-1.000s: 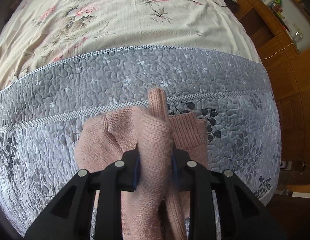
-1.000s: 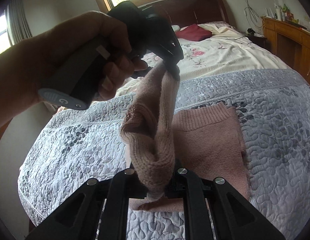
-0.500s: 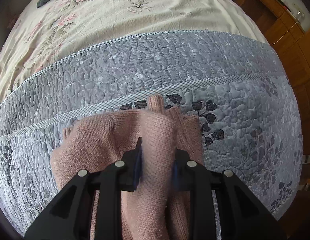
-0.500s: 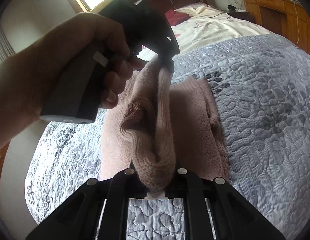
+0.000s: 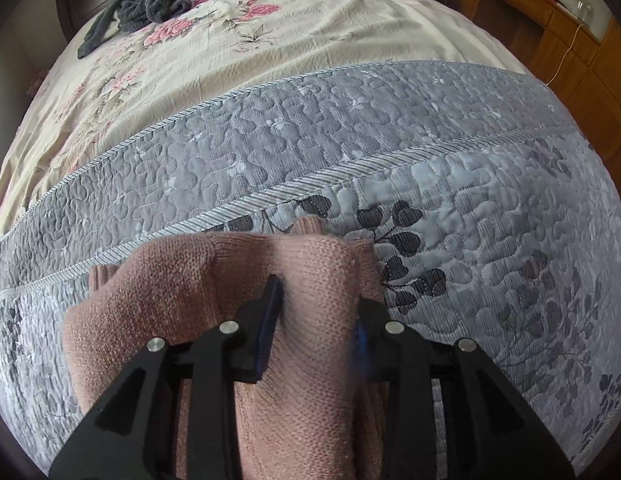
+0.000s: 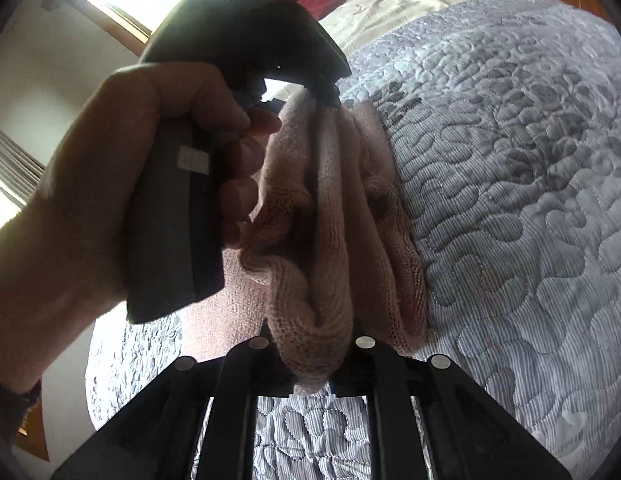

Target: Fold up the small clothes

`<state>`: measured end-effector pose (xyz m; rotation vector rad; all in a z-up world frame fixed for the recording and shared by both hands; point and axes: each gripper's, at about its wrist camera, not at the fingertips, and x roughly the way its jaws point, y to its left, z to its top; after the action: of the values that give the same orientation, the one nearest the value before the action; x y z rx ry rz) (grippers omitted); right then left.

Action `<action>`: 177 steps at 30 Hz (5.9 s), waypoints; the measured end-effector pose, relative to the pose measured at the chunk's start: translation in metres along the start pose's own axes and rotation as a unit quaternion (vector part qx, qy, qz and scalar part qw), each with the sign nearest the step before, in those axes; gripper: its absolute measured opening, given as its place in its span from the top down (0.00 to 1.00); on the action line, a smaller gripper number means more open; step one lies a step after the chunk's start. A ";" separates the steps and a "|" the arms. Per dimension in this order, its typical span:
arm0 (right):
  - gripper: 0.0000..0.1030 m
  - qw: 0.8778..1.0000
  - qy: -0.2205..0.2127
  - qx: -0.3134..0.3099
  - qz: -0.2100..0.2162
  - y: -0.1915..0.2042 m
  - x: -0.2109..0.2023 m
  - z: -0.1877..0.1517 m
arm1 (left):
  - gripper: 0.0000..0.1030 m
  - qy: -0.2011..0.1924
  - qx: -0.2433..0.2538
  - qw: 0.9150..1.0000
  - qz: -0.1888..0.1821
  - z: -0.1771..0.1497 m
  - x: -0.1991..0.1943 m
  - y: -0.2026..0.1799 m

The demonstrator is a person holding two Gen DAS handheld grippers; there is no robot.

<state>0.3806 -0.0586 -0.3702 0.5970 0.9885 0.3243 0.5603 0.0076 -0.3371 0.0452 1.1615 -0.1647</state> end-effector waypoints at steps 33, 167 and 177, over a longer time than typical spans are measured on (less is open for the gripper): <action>0.29 0.987 0.156 -0.035 0.032 -0.008 0.047 0.107 | 0.42 0.006 -0.163 0.912 -0.377 -0.175 -0.037 0.171; 0.55 0.954 0.216 0.021 0.206 -0.013 0.130 0.189 | 0.73 0.056 -0.202 0.887 -0.411 -0.191 -0.041 0.187; 0.55 0.935 0.260 0.005 0.243 0.072 0.146 0.129 | 0.73 0.031 -0.234 0.894 -0.382 -0.252 -0.102 0.254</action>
<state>0.5668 0.0321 -0.3732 0.7843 1.3408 0.9556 0.3301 0.2994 -0.3569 -0.8509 1.2059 -0.5759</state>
